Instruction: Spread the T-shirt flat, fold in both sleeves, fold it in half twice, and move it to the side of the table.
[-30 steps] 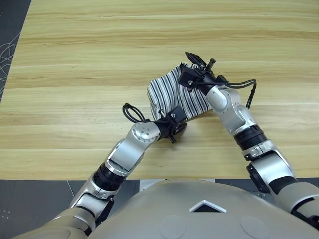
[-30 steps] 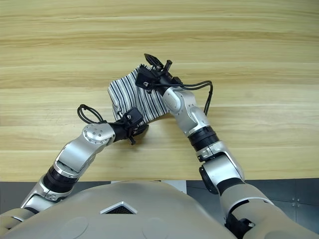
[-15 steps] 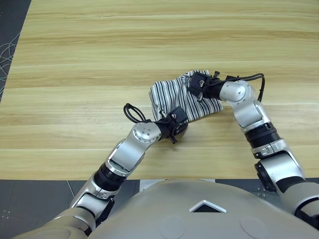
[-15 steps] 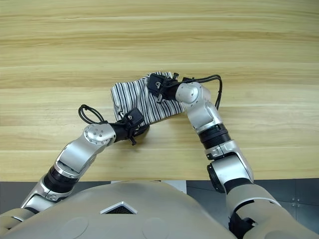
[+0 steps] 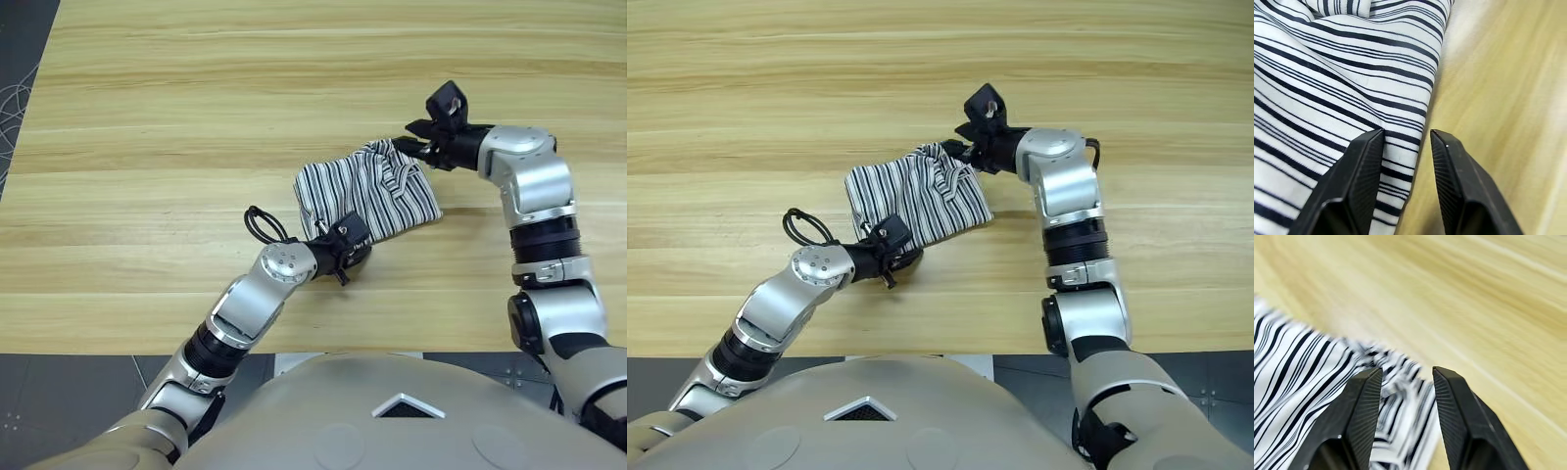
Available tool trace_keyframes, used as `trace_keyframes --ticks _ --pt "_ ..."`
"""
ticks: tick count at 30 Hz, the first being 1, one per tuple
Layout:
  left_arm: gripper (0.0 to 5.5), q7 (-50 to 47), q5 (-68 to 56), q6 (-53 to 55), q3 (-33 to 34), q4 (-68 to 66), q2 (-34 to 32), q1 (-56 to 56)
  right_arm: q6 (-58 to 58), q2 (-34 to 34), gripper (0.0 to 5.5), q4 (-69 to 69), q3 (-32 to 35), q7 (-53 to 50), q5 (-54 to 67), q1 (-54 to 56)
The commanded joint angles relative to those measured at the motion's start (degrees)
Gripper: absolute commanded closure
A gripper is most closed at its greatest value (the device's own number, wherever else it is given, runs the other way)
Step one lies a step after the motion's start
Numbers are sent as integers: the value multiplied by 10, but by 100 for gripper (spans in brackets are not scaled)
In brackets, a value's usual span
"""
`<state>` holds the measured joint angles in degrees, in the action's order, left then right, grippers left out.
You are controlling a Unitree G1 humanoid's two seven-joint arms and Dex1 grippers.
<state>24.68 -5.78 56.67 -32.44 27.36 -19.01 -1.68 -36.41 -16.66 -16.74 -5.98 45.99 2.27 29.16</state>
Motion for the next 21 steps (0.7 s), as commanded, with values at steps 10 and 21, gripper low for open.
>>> trace_keyframes --ticks 10,21 --pt "376 -35 -122 77 159 52 112 20 -2 -48 362 90 -38 43 48 -64" --pt "376 -65 -142 73 179 39 106 18 110 -93 362 139 -23 79 71 -90"
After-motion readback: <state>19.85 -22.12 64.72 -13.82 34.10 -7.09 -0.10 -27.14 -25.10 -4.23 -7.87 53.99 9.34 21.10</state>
